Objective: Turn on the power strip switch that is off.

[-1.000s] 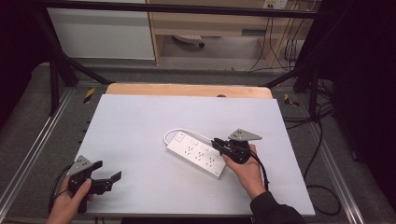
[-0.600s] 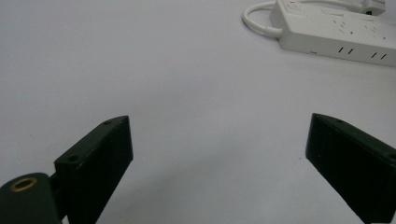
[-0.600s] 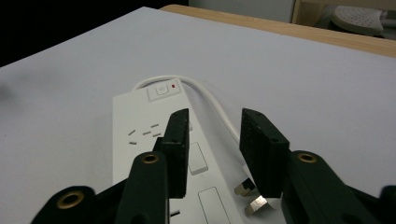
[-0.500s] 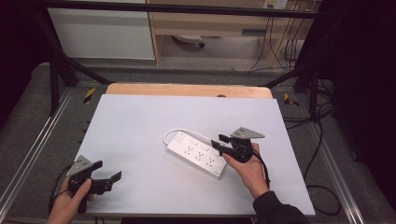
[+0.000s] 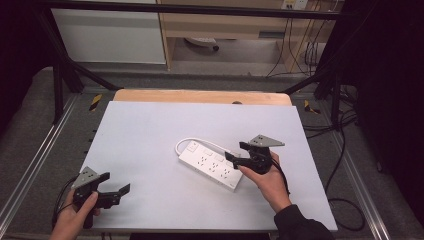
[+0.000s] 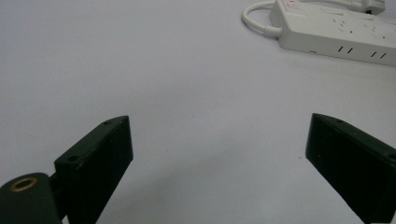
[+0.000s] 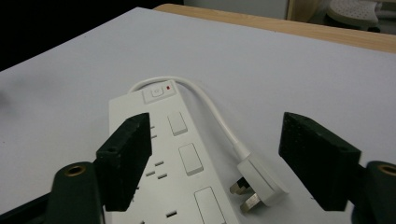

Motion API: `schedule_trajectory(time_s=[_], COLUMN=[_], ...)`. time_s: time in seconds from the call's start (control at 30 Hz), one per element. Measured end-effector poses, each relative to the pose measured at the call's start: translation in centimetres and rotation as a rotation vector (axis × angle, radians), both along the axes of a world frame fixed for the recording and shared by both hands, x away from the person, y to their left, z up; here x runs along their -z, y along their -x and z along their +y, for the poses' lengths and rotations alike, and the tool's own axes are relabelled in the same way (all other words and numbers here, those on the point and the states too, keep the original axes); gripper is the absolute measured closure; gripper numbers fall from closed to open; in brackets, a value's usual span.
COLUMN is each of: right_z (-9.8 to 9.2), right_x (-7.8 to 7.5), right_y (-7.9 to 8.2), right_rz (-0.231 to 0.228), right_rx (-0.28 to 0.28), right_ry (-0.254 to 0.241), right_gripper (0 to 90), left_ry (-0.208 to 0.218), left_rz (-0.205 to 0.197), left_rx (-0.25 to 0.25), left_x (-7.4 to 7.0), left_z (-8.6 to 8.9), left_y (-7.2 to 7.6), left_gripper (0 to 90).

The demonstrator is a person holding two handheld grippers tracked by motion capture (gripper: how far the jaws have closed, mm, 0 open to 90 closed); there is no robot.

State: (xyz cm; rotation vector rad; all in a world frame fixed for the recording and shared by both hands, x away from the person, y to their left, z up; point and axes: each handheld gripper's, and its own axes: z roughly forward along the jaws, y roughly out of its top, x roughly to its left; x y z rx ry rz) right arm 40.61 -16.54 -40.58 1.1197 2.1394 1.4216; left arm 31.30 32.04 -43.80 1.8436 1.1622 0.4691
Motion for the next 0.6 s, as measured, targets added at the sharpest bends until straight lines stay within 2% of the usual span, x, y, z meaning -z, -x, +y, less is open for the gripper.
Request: schedule_trajectory(time_s=[0.1,0.2,0.27,0.4,0.6], right_z=[0.0,0.2,0.3,0.3,-0.4], right_x=[-0.2,-0.3,-0.3,-0.6,-1.1], right_y=[0.1,0.1,0.1,0.3,0.5], right_rz=[-0.013,-0.022,-0.023,-0.053,-0.089], right_rx=[0.000,0.003,0.007,0.013,0.042], right_ry=[0.003,0.009,0.012,0.026,0.010], right_gripper=[18.2,6.5,2.4,2.3,2.3], left_ry=[0.000,0.000,0.000,-0.001,-0.002], left_rz=[0.000,0.000,0.001,0.001,0.001], left_rx=[0.000,0.001,0.002,0.001,0.001], left_x=[0.0,0.0,0.0,0.0,0.0], left_z=[0.0,0.0,0.0,0.0,0.0], left_y=[0.0,0.0,0.0,0.0,0.0], left_gripper=[7.4,7.4,7.4,7.4,7.4])
